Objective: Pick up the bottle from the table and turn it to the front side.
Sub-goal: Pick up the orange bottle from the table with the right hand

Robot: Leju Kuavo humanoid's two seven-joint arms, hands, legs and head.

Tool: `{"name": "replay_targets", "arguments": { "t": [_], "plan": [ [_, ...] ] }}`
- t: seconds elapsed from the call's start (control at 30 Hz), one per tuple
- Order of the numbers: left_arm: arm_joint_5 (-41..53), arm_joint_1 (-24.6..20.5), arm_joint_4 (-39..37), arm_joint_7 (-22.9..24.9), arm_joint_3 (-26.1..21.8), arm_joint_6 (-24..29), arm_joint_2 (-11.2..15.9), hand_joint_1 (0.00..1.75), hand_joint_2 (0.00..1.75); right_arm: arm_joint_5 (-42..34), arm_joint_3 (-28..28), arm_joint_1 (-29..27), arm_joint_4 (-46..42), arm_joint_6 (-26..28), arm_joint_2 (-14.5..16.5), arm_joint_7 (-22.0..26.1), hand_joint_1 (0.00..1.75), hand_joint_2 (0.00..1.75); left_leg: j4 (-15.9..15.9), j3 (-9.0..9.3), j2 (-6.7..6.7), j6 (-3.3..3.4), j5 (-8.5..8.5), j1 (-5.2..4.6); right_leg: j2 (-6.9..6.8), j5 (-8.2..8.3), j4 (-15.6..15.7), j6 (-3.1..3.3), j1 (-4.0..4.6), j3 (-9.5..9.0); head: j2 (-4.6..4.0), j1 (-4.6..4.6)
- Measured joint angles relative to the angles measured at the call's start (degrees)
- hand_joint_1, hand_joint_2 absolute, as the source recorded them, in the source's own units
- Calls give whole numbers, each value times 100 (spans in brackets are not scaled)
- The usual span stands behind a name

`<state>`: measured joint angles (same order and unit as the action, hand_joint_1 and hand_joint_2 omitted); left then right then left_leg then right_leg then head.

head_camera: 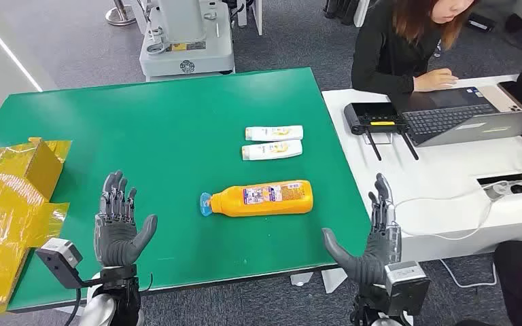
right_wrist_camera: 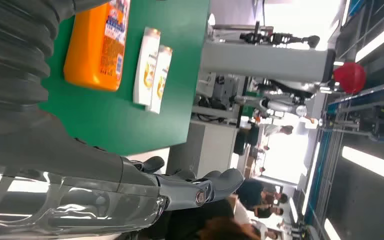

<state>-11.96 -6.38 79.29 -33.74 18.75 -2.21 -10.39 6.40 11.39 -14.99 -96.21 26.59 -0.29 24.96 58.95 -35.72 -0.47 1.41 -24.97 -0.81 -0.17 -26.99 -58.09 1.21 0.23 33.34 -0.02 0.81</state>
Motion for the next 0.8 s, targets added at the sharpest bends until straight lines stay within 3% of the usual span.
{"name": "replay_targets", "arguments": {
  "t": [0.1, 0.23, 0.33, 0.6, 0.8],
  "plan": [
    [-2, -22, -21, -1, 0, -7, -8, 0, 175, 473, 0, 25, 8, 20, -93, -206, 0, 175, 0, 0, 0, 0, 0, 0, 0, 1, 0, 0, 0, 0, 0, 0],
    [-10, -121, -71, -4, 0, -20, -33, 0, 175, 2132, 27, 336, 271, -176, -386, -950, 0, 175, 0, 2, 9, 0, 1, 0, 6, 5, 0, -2, 0, -1, 0, -1],
    [-15, -160, -111, -16, 3, -44, -61, 0, 175, 2874, 115, 633, 623, -412, -568, -1193, 0, 175, 0, 3, 11, 1, 2, 0, 8, 8, -1, -2, 0, -2, 0, 0],
    [-12, -391, -302, -36, 93, -185, -101, 0, 175, 3058, 628, 1689, 1825, -1197, -1030, -1420, 0, 175, 4, 3, 13, 5, 6, 0, 10, 13, -1, -5, 0, -2, 0, 1],
    [-17, -606, -529, -27, 199, -322, -140, 0, 175, 3317, 1025, 2401, 2574, -1777, -1207, -1710, 0, 175, 6, 2, 12, 5, 7, -1, 10, 15, -2, -5, 0, -2, 0, 1]
  ]
}}
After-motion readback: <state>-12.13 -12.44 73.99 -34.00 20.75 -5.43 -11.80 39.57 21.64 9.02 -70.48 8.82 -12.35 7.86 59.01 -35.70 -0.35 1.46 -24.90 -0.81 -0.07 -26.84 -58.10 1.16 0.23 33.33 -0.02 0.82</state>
